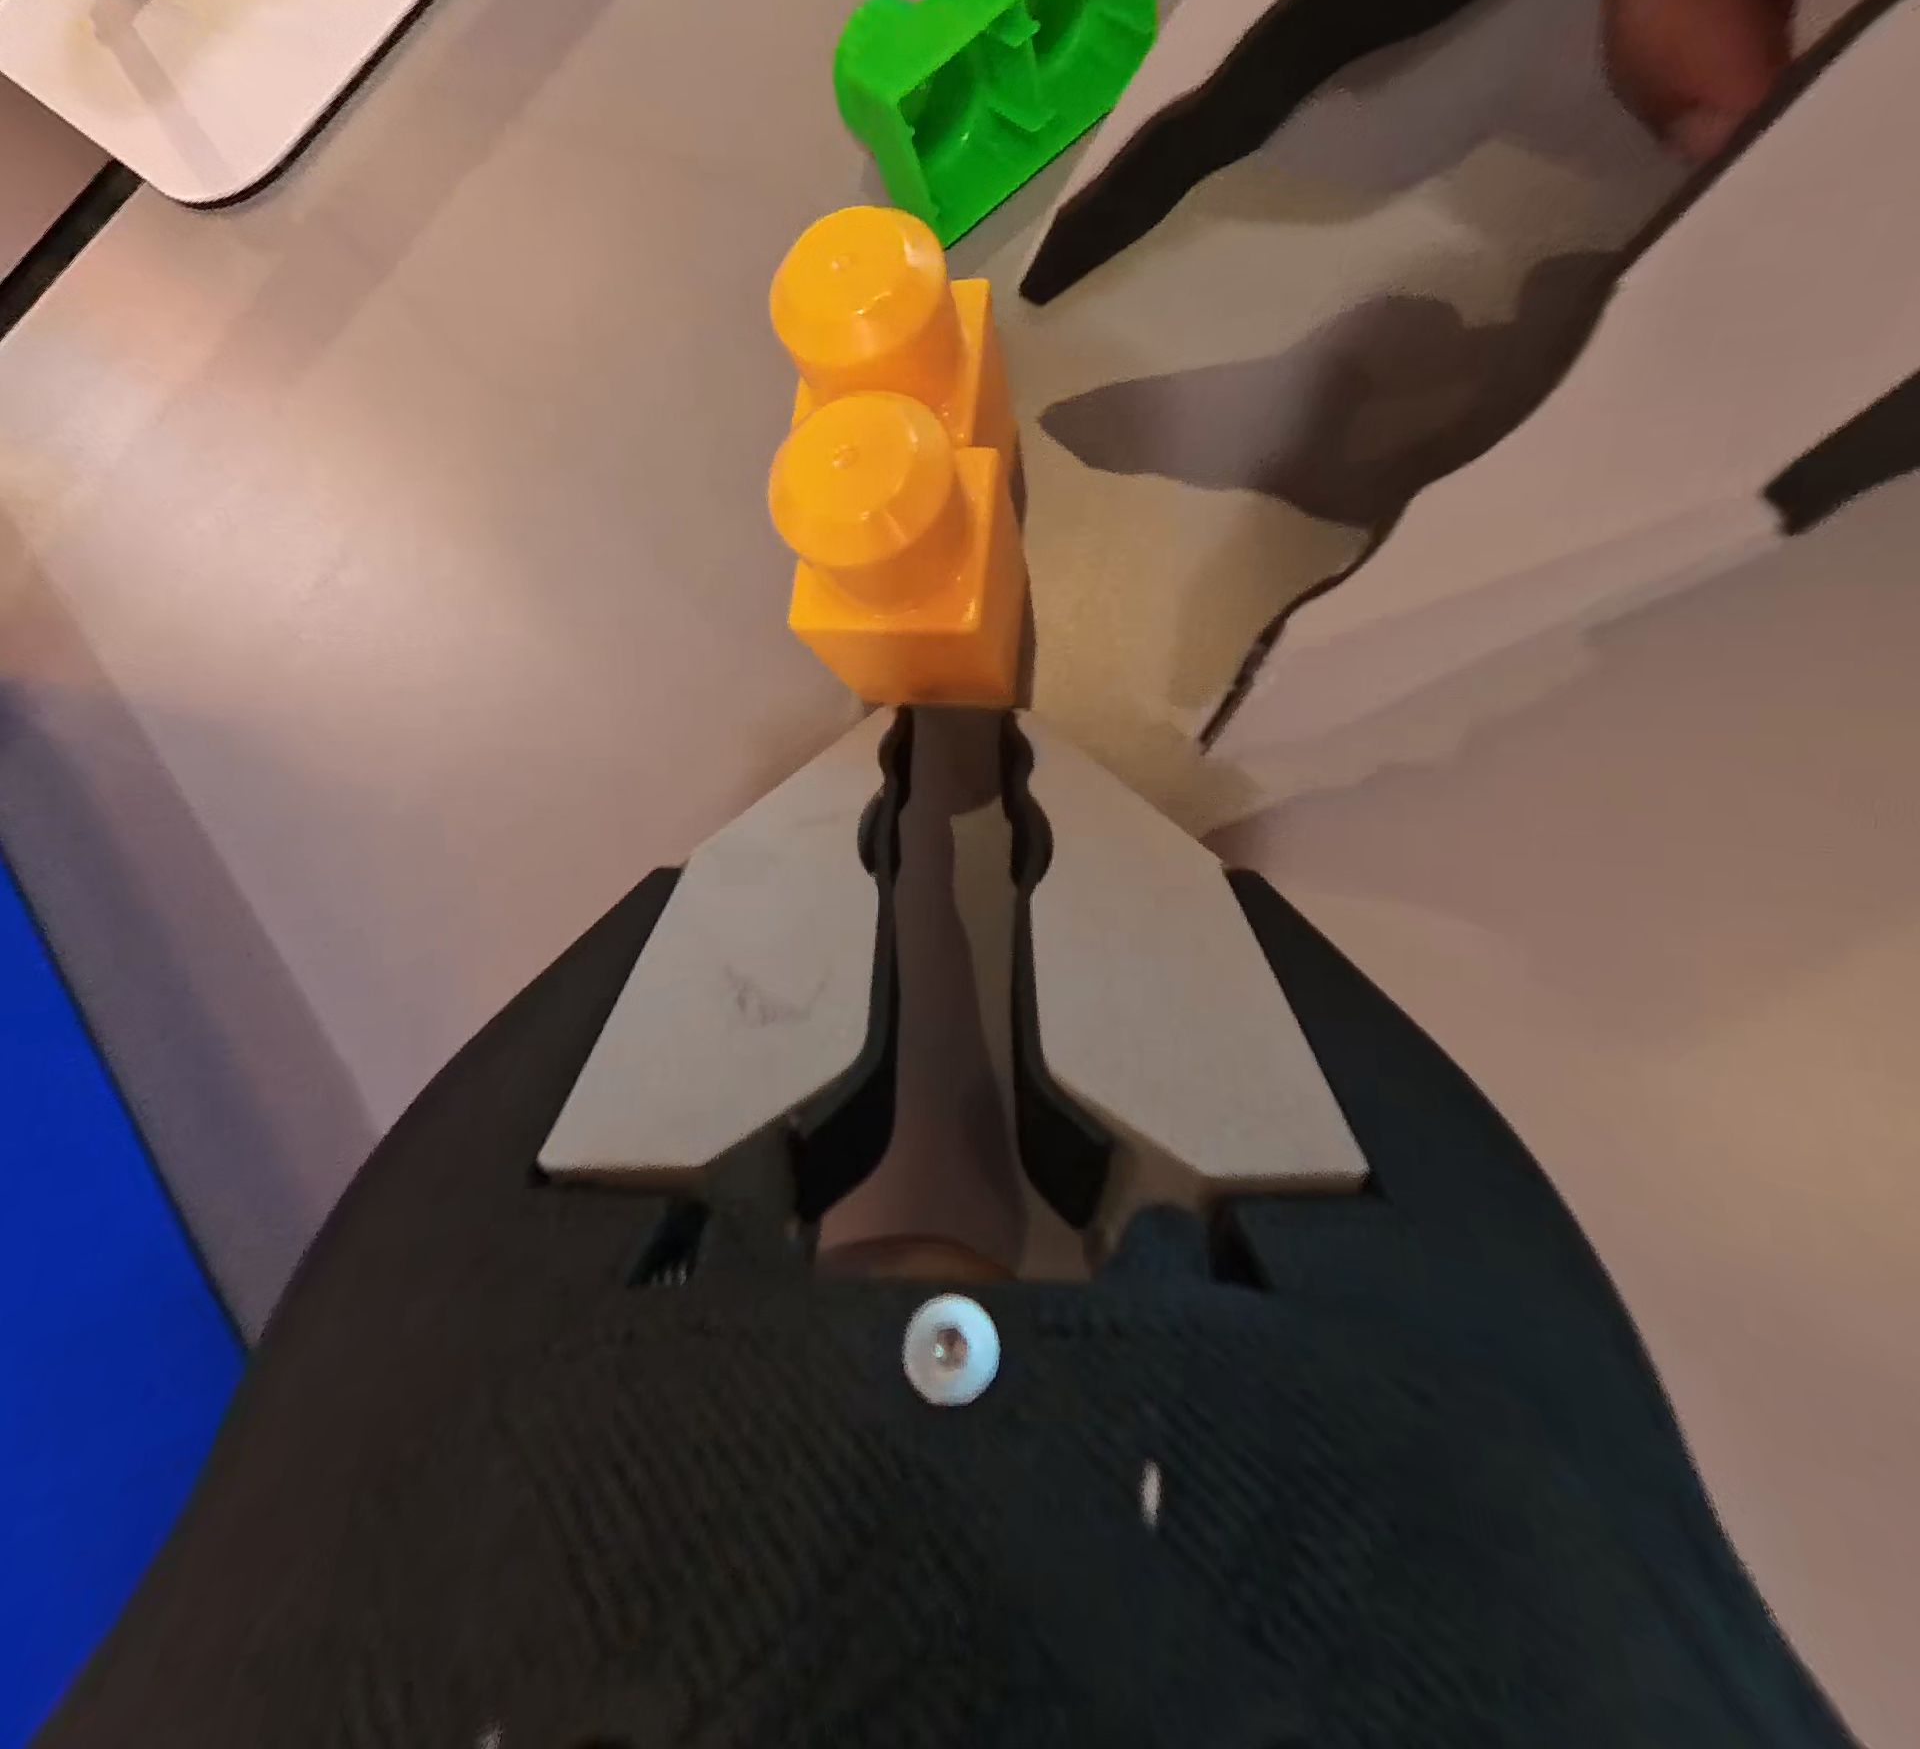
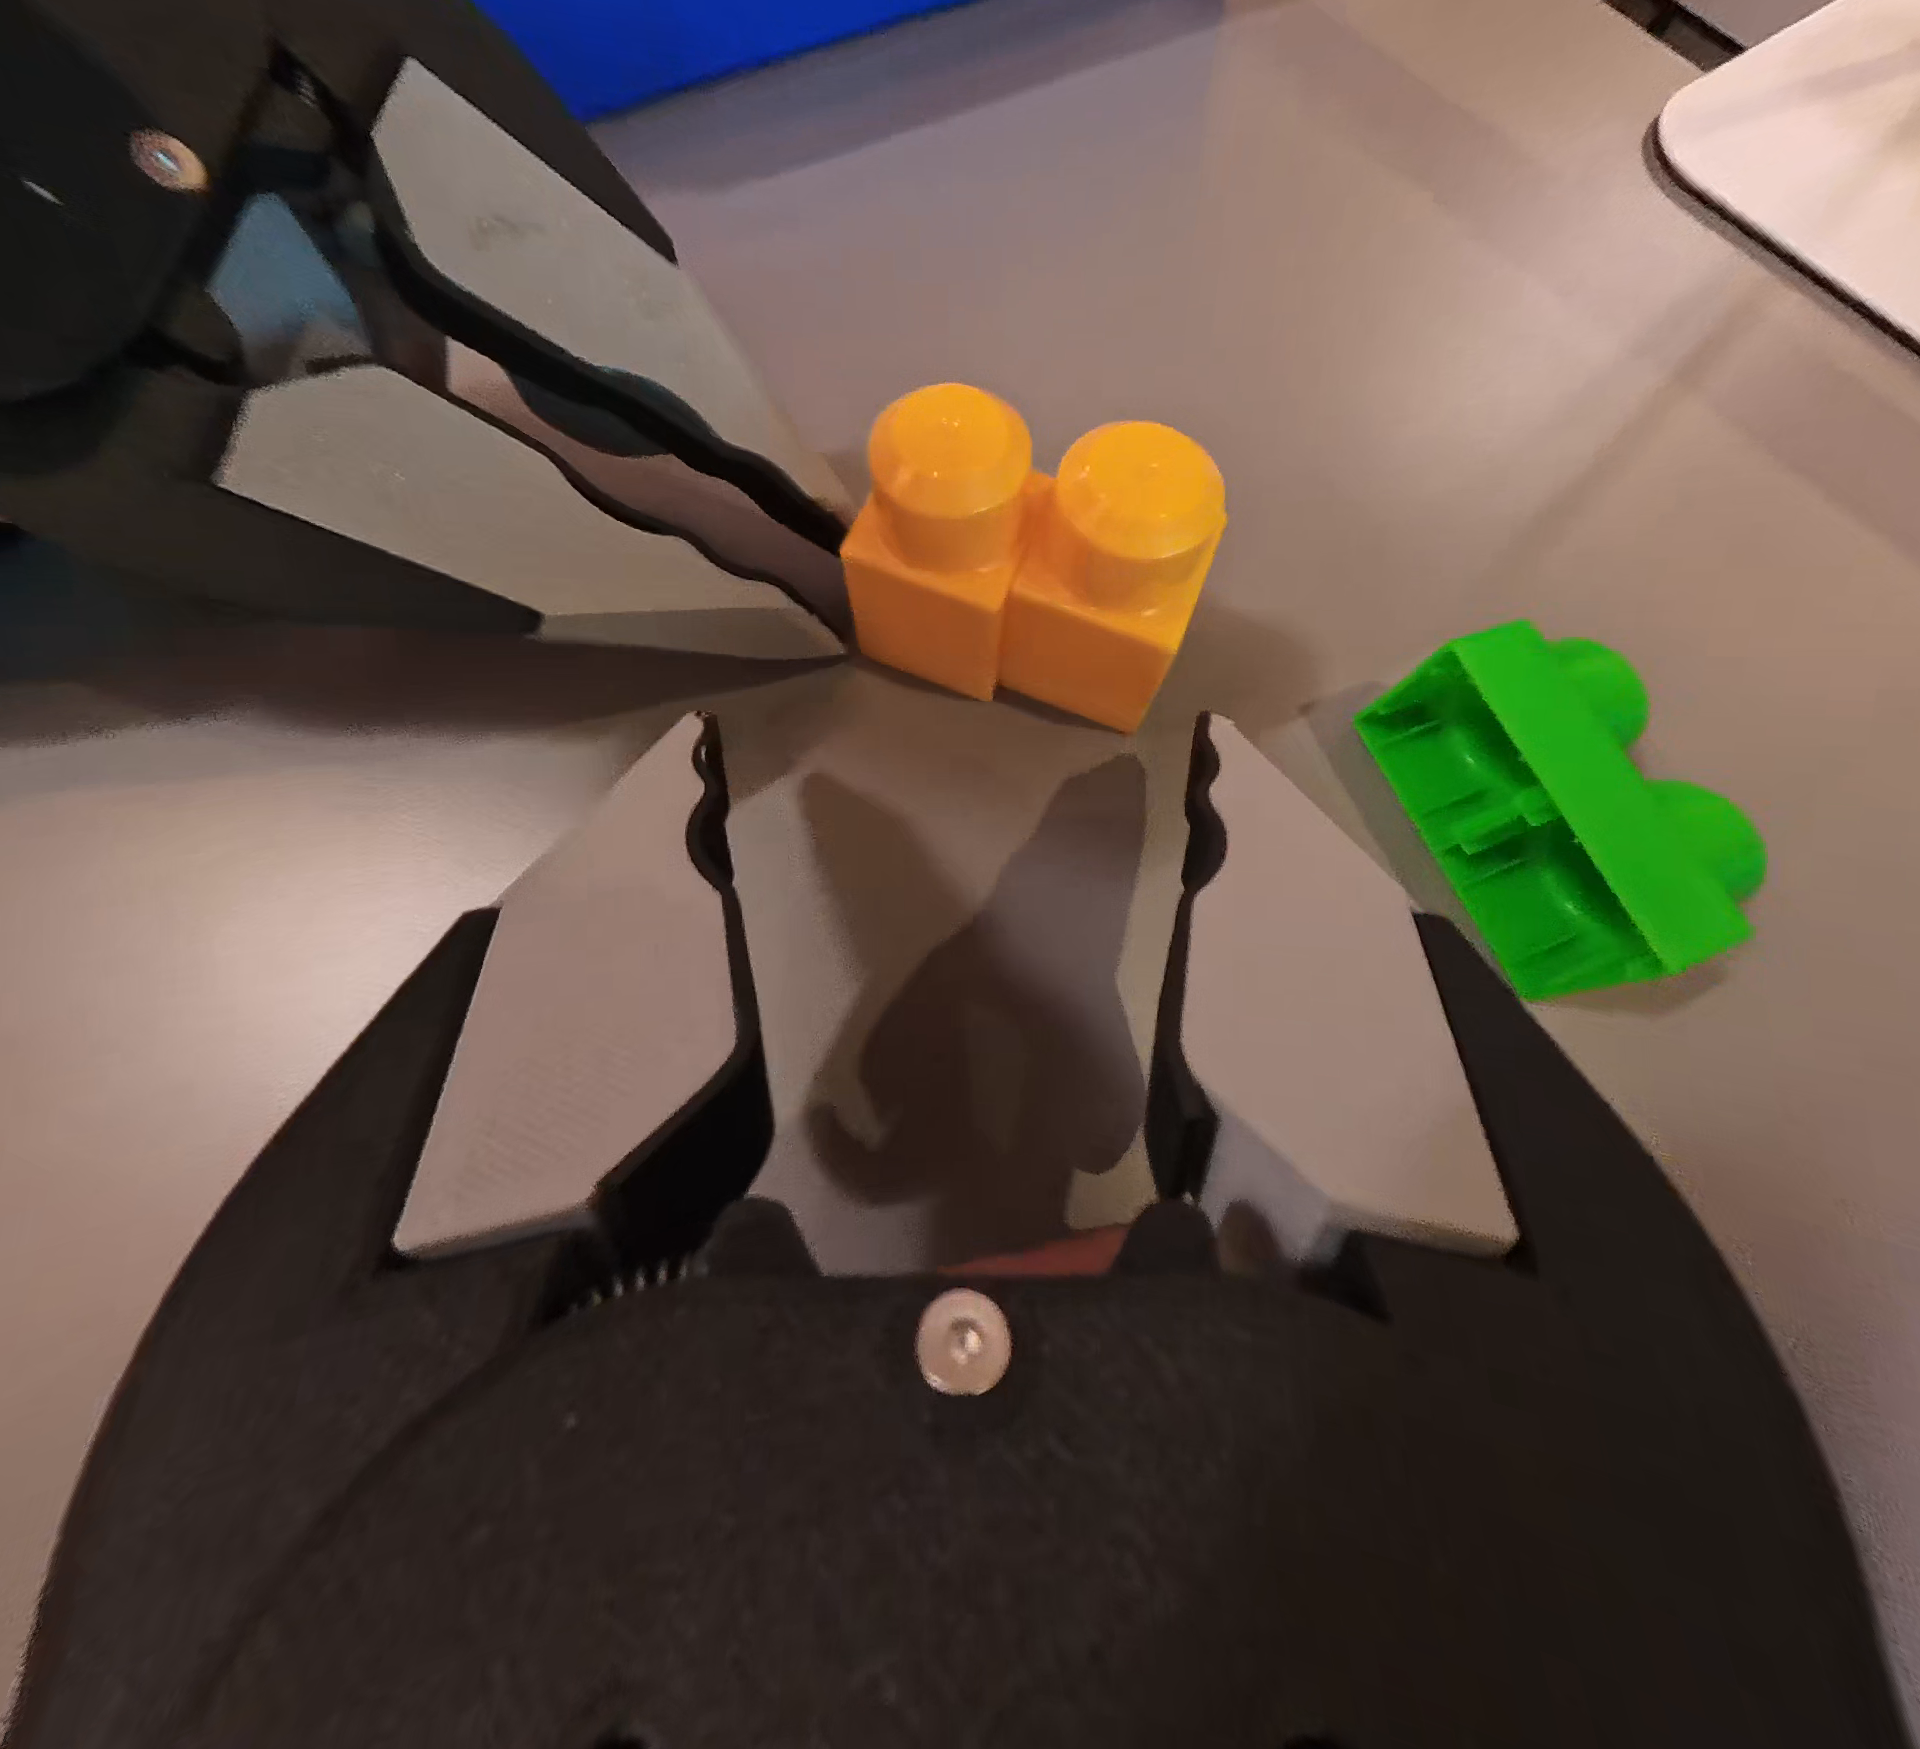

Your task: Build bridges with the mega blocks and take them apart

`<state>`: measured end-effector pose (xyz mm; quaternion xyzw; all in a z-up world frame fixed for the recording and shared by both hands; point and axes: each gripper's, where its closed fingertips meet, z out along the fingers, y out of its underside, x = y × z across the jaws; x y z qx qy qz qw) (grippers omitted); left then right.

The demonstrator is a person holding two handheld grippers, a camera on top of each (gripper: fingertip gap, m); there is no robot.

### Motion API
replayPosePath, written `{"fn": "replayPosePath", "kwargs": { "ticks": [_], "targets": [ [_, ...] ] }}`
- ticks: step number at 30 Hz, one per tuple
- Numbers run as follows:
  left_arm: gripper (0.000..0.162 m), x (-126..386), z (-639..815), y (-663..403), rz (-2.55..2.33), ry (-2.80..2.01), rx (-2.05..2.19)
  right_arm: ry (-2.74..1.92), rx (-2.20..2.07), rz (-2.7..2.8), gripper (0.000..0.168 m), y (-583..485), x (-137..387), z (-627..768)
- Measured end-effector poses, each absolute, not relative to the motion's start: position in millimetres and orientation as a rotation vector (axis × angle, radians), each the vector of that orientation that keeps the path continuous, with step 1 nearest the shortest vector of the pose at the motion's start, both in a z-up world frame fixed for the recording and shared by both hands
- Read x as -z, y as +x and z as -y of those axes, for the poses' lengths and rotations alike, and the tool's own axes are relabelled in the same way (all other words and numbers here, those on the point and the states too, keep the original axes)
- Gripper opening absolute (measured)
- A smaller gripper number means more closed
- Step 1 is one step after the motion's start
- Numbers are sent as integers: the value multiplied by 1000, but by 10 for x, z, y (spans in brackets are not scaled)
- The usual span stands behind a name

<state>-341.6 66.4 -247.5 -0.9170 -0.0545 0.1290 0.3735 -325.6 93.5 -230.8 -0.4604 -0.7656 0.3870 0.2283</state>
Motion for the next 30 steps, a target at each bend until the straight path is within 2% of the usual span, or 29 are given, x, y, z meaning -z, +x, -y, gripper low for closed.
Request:
{"fn": "replayPosePath", "kwargs": {
  "ticks": [11,18,30],
  "targets": [
    [13,2396,-461,-3756,257,-2336,-499,-1504,-1094,1808,89,-3382,2223,-1024],
    [13,2358,-438,-3777,286,-2315,-486,-1583,-888,1804,100,-3469,2388,-899],
    [13,2335,-438,-3756,275,-2304,-470,-1686,-773,1805,96,-3661,2540,-966]
  ]
}}
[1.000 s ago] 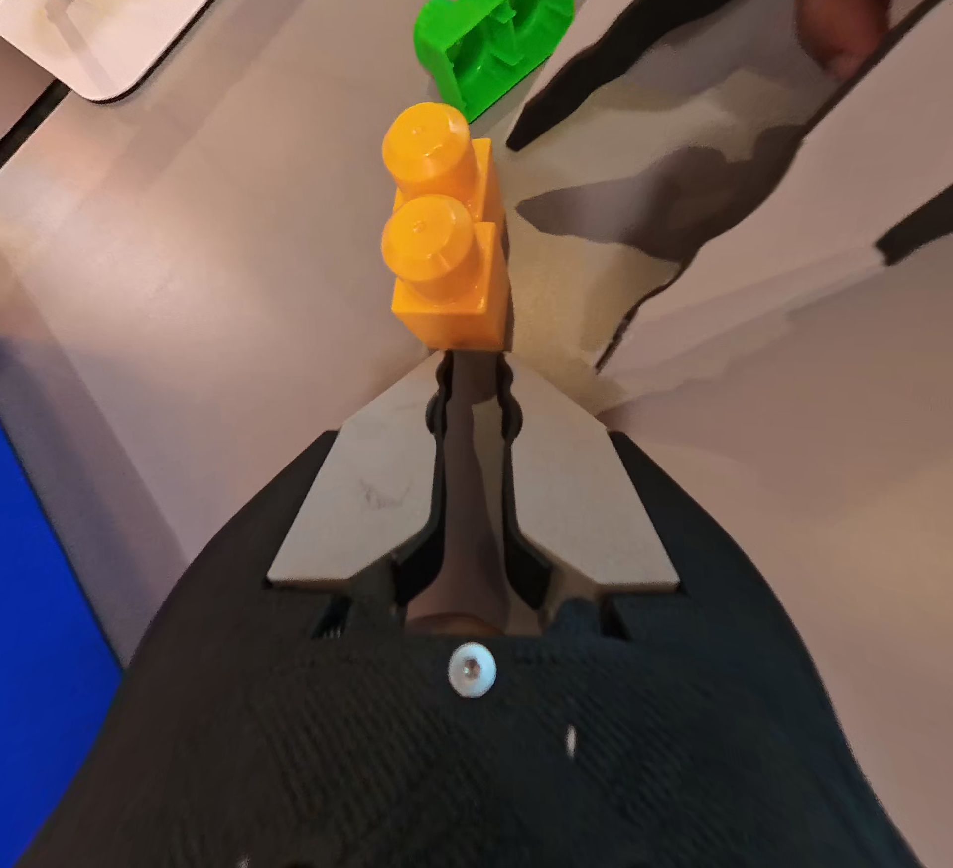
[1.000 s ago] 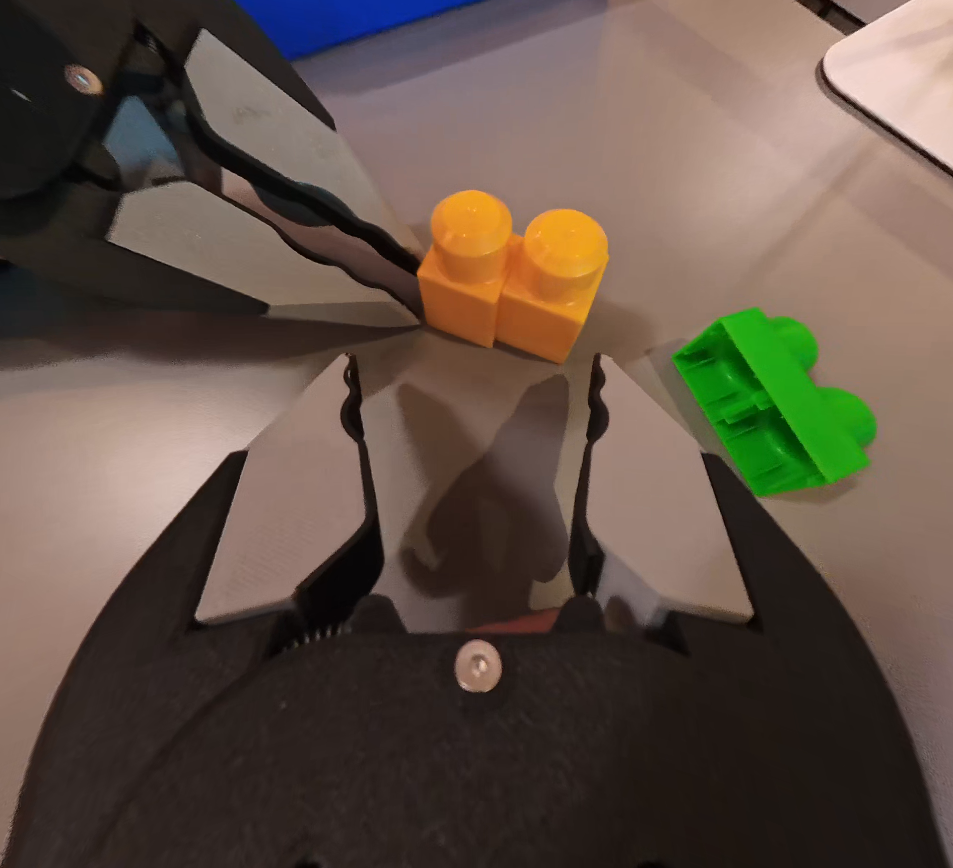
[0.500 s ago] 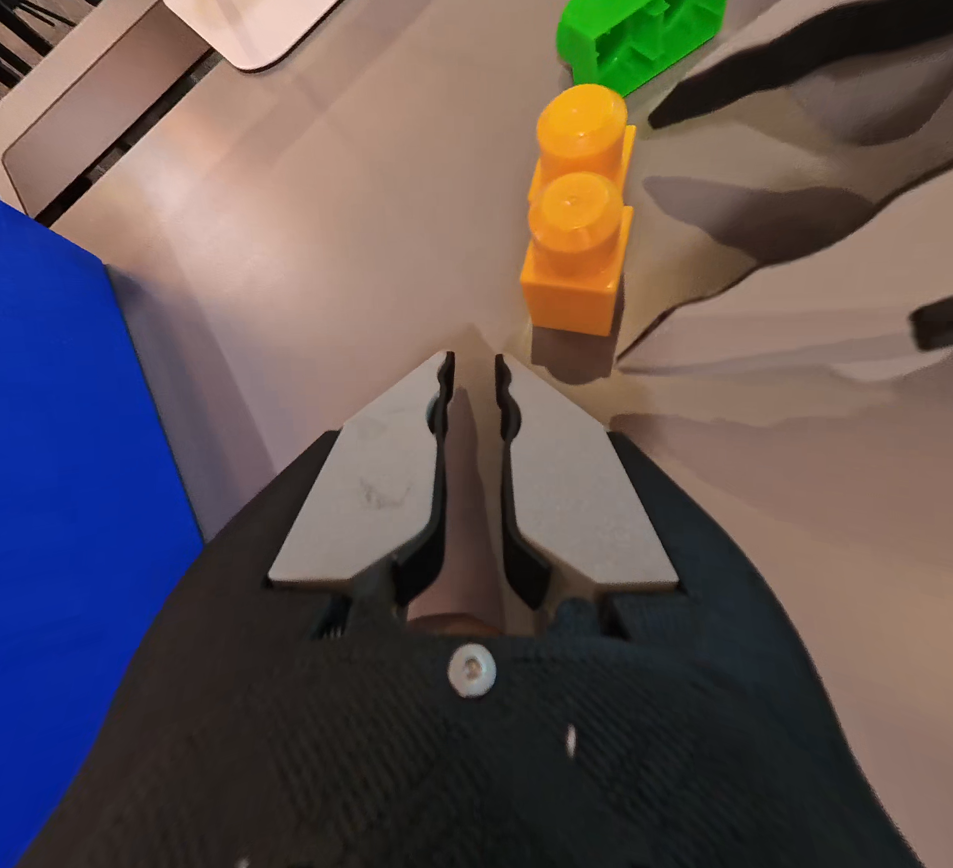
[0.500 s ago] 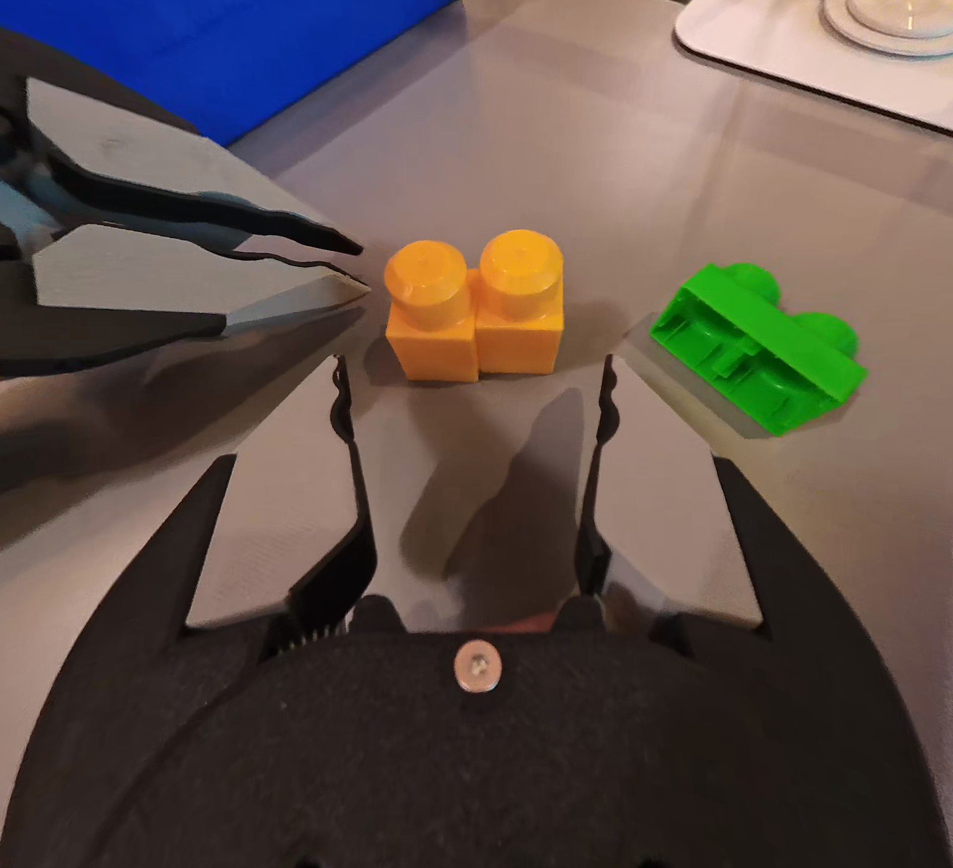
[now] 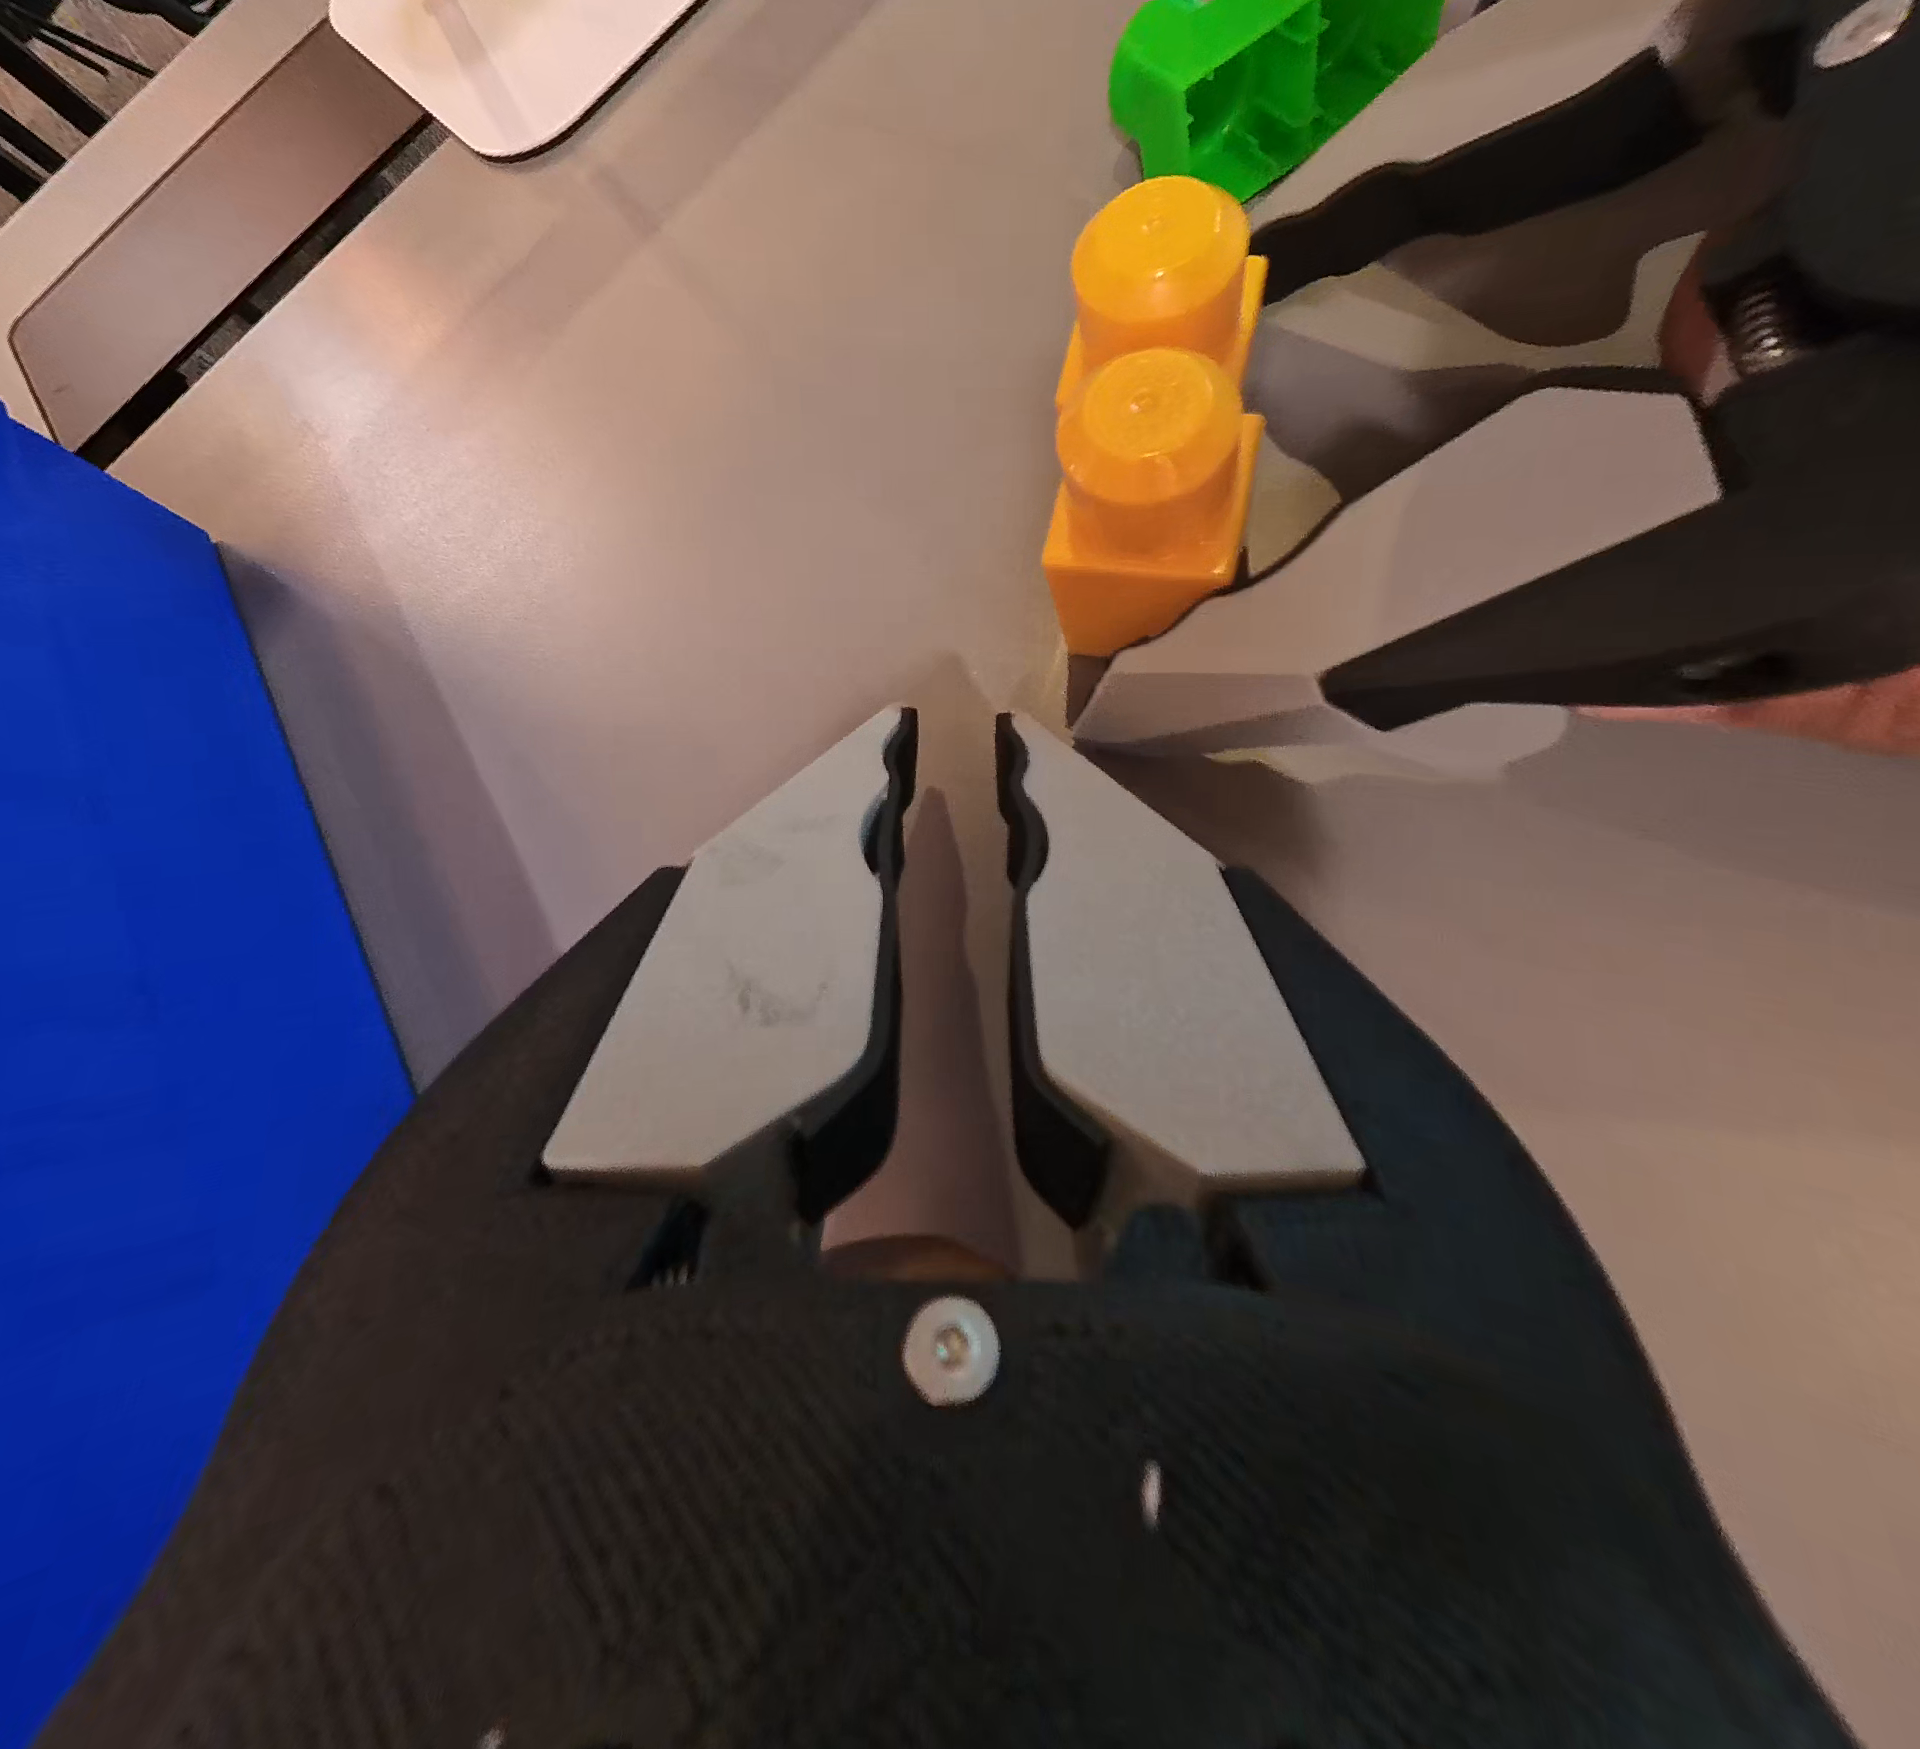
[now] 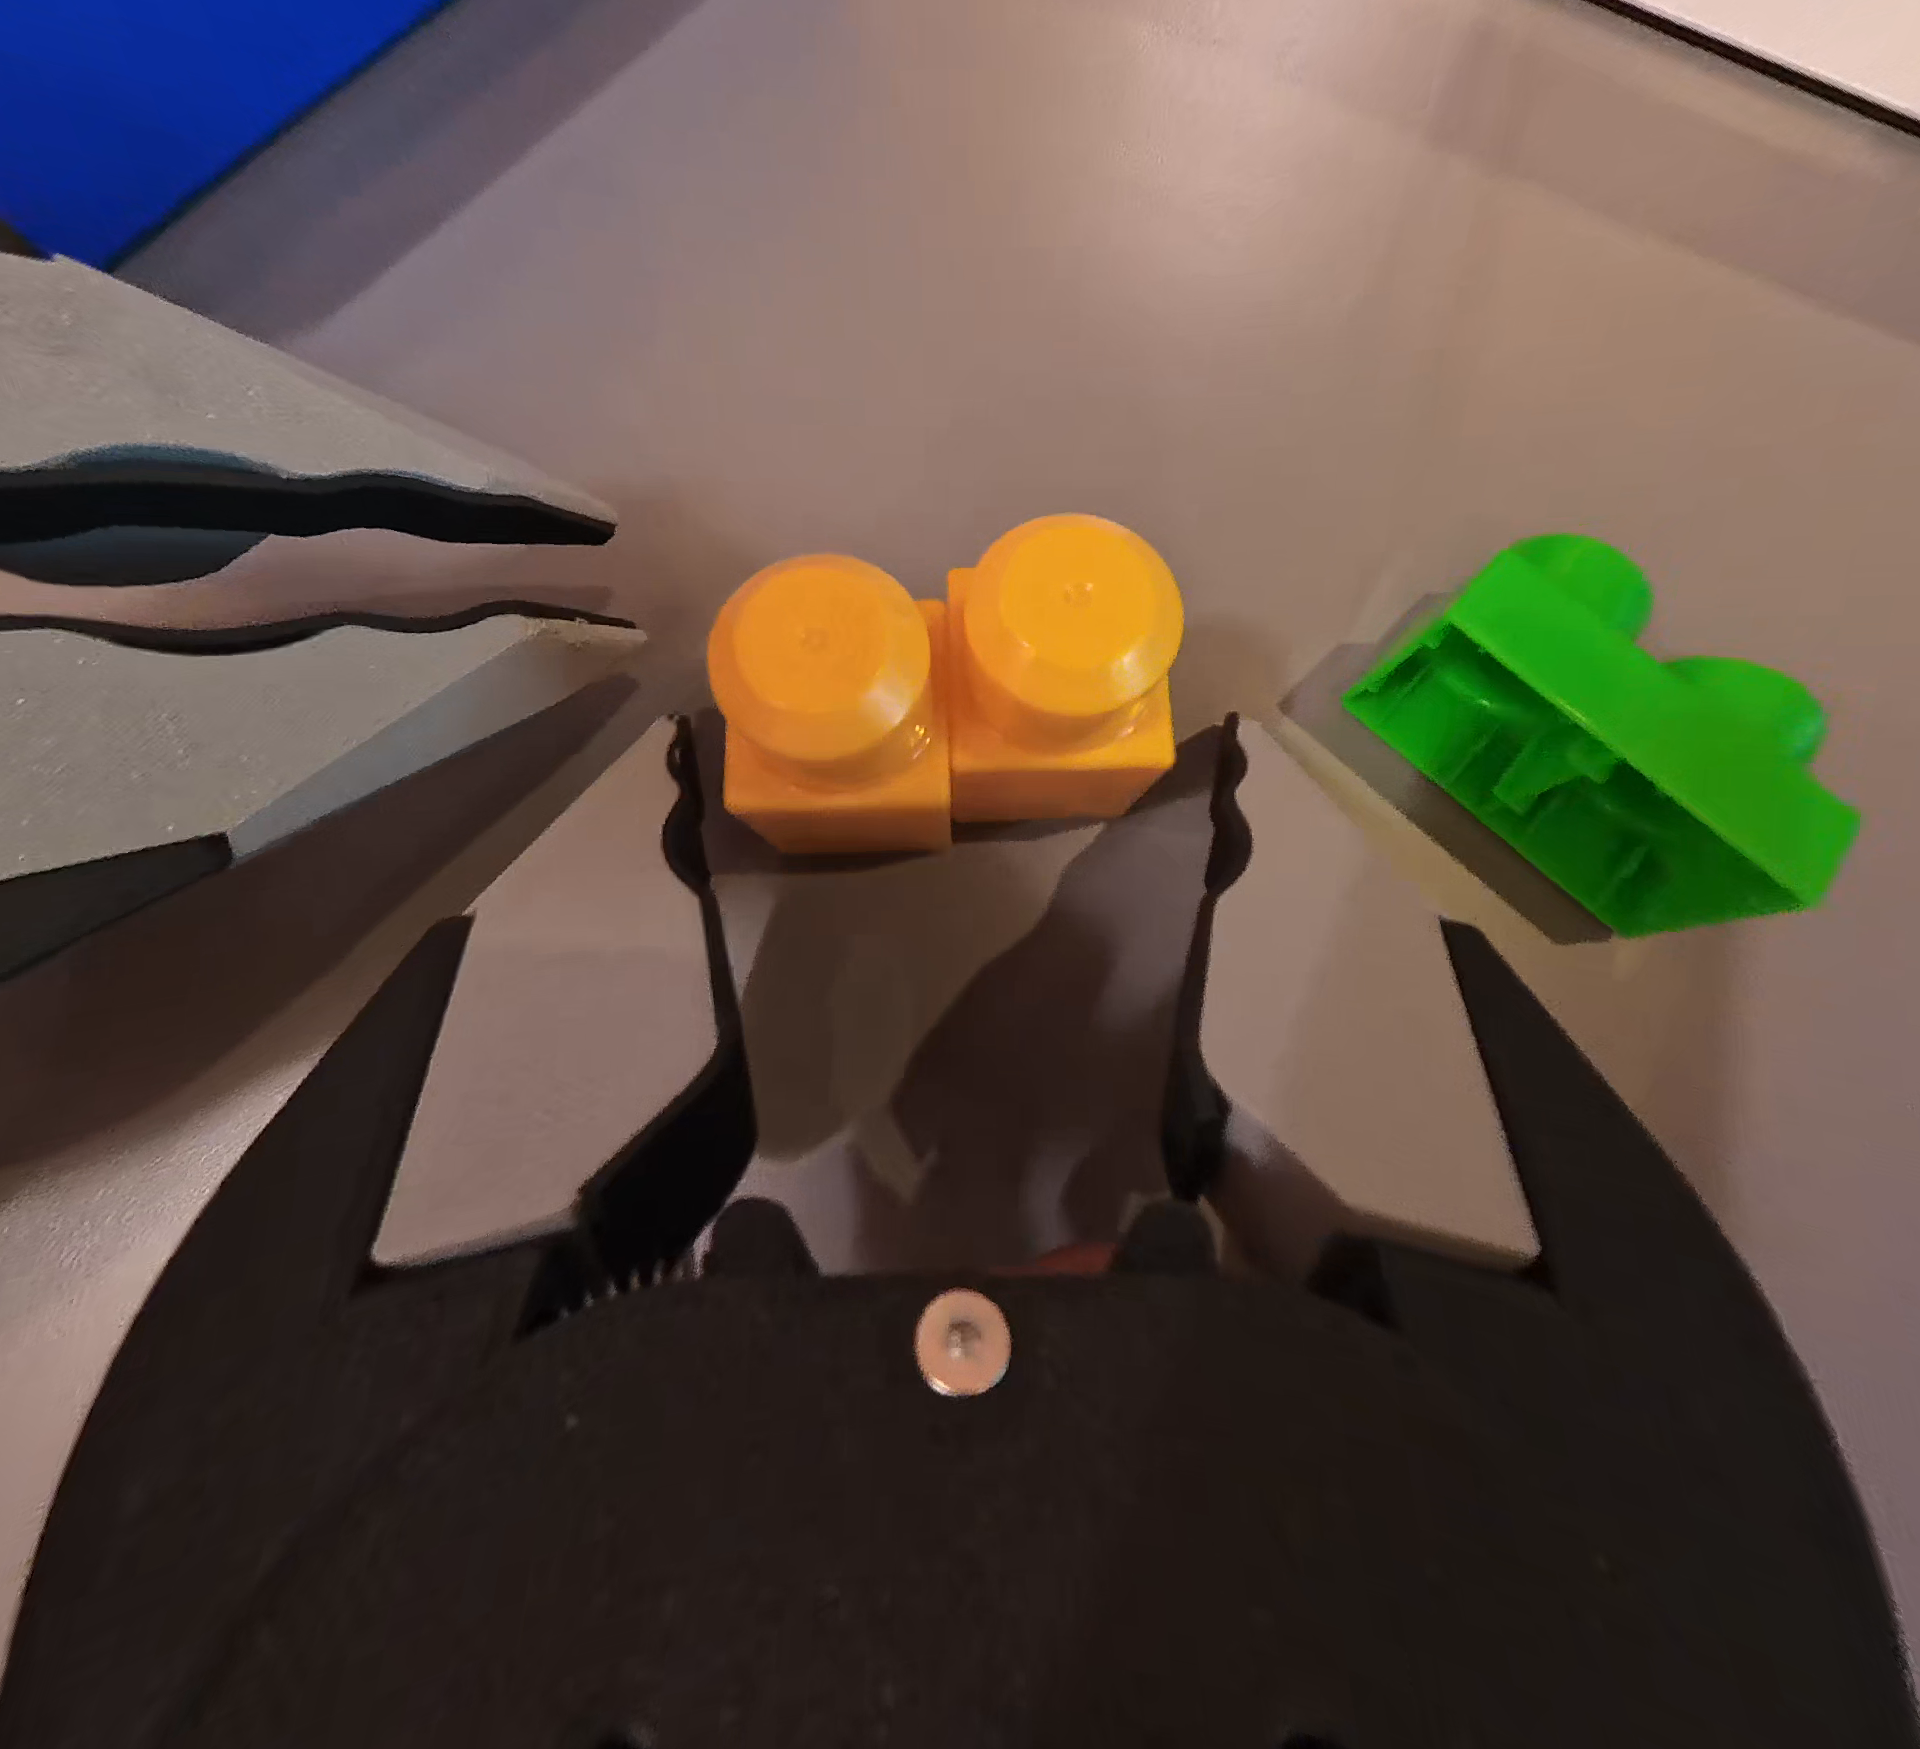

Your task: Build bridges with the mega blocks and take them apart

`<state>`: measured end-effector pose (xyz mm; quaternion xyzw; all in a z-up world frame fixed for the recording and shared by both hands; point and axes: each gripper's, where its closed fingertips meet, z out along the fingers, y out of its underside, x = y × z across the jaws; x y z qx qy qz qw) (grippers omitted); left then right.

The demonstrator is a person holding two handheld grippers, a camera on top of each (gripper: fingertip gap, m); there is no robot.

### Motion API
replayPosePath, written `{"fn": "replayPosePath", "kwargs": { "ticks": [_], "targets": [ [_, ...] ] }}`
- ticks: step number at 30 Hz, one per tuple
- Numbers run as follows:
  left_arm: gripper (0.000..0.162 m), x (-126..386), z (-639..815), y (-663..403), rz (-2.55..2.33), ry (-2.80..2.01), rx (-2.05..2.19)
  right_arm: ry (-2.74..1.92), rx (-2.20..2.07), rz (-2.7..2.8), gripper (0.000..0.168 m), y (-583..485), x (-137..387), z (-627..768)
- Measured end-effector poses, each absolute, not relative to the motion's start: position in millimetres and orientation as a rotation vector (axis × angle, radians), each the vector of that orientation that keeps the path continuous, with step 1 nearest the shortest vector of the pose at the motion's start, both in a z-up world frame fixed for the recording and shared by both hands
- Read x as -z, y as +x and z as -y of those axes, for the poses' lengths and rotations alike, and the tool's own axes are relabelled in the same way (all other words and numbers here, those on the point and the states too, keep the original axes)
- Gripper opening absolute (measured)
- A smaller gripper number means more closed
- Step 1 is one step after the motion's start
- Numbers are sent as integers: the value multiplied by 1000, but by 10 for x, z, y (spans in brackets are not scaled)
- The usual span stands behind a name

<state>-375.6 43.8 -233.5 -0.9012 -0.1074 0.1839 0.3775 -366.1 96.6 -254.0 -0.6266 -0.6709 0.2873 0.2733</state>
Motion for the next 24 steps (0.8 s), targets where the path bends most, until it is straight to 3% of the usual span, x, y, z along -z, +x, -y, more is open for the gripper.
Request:
{"fn": "replayPosePath", "kwargs": {
  "ticks": [10,14,24],
  "targets": [
    [12,2347,-440,-3746,263,-2313,-472,-1688,-766,1799,96,-3765,2541,-986],
    [12,2362,-445,-3738,255,-2320,-475,-1690,-766,1784,85,-3770,2531,-1007],
    [11,2369,-415,-3772,272,-2321,-483,-1502,-850,1845,83,-3764,2380,-917]
  ]
}}
